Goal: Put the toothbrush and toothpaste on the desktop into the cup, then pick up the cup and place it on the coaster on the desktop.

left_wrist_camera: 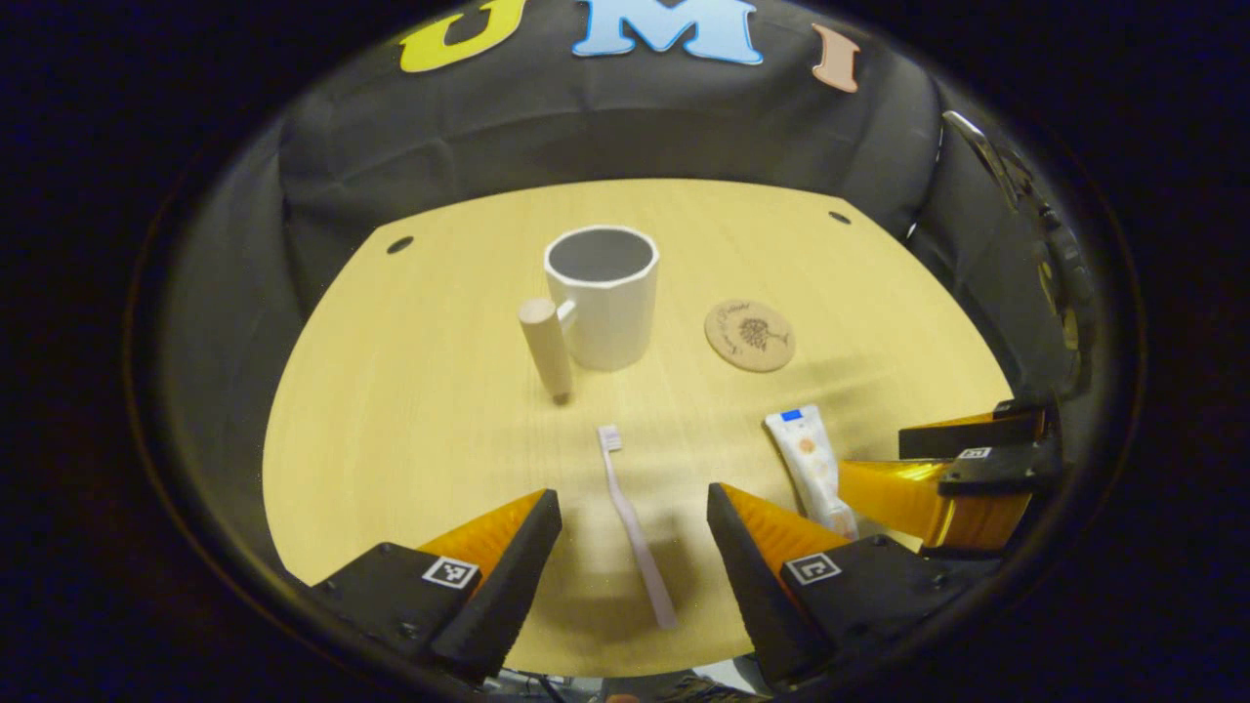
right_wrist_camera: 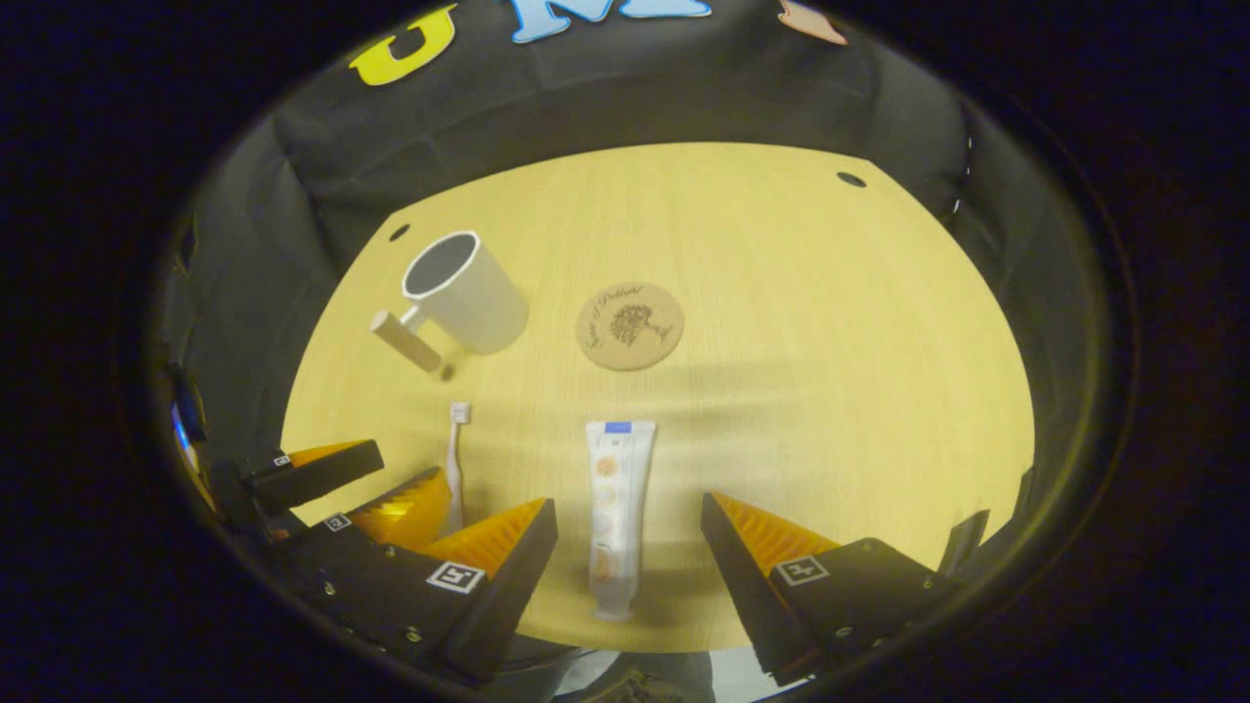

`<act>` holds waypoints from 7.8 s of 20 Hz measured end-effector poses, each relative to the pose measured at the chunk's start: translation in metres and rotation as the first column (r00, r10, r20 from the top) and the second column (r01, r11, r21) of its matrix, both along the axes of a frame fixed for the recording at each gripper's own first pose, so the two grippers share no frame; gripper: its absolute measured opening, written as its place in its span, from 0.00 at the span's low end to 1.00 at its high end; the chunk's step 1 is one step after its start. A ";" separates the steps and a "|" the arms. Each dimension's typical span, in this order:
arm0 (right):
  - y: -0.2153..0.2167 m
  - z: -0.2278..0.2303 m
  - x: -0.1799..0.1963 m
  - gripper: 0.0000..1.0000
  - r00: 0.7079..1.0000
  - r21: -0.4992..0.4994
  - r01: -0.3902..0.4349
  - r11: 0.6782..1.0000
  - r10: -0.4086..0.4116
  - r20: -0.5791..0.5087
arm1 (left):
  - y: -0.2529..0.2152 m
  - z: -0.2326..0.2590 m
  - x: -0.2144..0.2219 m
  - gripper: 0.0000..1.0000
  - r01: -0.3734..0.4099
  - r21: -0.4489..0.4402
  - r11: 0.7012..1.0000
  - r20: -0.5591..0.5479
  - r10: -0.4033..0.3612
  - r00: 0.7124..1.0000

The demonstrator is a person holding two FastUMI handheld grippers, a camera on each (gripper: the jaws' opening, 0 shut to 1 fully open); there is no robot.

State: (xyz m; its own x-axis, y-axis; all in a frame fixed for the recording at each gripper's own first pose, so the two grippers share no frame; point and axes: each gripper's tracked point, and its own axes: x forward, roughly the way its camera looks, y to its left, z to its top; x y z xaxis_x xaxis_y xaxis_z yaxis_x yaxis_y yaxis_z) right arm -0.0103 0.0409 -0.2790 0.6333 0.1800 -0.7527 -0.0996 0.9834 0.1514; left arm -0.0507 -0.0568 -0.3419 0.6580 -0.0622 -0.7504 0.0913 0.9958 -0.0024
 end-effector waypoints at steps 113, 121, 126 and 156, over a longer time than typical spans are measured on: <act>0.137 0.145 0.197 0.15 0.932 0.264 -0.041 0.964 -0.059 0.359 | 0.214 0.146 0.048 0.53 -0.217 -0.218 0.952 0.246 0.269 0.931; 0.139 0.127 0.182 0.23 0.886 0.189 -0.089 0.978 -0.008 0.463 | 0.172 0.150 0.059 0.53 -0.122 -0.204 0.971 0.249 0.172 0.953; 0.127 0.116 0.165 0.28 0.894 0.174 -0.075 0.982 -0.011 0.448 | 0.141 0.151 0.071 0.66 -0.038 -0.194 0.980 0.256 0.088 0.963; -0.013 0.166 0.136 0.92 0.829 0.340 0.116 0.933 -0.279 0.484 | 0.049 0.067 0.120 0.65 0.323 -0.083 0.943 -0.126 -0.332 0.935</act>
